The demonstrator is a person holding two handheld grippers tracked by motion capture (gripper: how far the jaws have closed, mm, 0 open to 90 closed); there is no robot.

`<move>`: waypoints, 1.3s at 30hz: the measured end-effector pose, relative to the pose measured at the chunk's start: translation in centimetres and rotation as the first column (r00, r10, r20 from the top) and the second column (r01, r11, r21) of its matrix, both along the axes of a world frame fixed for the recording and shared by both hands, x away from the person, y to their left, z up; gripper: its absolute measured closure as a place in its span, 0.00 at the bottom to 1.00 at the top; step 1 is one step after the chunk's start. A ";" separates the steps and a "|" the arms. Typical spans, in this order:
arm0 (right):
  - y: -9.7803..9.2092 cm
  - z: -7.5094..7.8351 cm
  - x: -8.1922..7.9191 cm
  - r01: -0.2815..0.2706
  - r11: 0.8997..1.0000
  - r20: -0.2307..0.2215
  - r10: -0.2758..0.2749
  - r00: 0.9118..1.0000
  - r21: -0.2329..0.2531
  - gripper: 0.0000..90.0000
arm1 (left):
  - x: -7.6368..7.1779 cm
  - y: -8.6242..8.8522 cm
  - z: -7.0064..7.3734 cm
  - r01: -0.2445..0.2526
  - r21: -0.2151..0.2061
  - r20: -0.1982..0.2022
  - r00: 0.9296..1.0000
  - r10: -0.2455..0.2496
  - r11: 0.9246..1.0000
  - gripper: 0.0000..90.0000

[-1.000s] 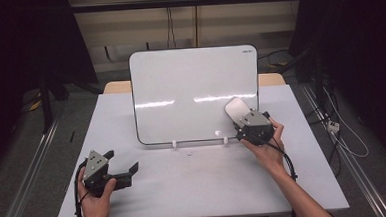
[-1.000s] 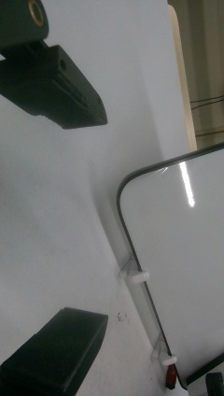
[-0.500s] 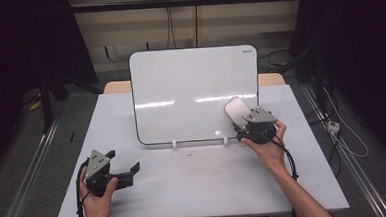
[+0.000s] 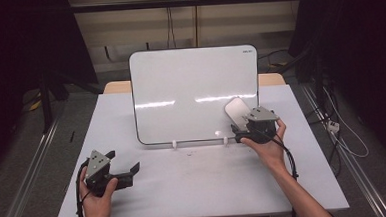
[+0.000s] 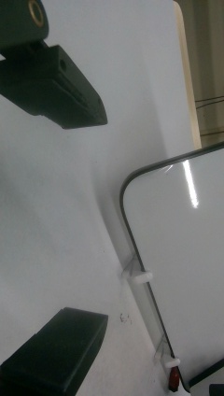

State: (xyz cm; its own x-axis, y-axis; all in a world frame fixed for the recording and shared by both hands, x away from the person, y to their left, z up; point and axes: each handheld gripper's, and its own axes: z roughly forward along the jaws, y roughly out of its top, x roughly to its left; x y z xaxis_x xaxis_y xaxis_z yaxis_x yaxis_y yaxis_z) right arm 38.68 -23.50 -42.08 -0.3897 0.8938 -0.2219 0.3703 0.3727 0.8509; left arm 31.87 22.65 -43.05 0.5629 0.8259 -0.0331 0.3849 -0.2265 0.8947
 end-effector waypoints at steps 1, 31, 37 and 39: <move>0.0 0.0 0.0 0.000 1.000 0.001 0.000 1.000 0.000 0.07 | -0.1 0.0 0.0 -0.002 -0.011 0.001 1.000 0.002 1.000 0.06; -1.0 1.2 -1.3 -0.009 0.991 -0.018 0.011 1.000 0.132 0.06 | 0.2 0.5 -0.2 -0.002 -0.021 -0.010 1.000 0.002 1.000 0.06; -1.3 1.5 -1.9 0.008 0.988 -0.013 -0.006 1.000 0.157 0.06 | 0.2 0.5 -0.1 -0.003 -0.024 -0.004 1.000 0.003 1.000 0.06; -1.4 1.5 -2.2 0.012 0.987 -0.006 -0.011 1.000 0.163 0.06 | 0.2 0.5 -0.1 -0.003 -0.023 -0.004 1.000 0.003 1.000 0.06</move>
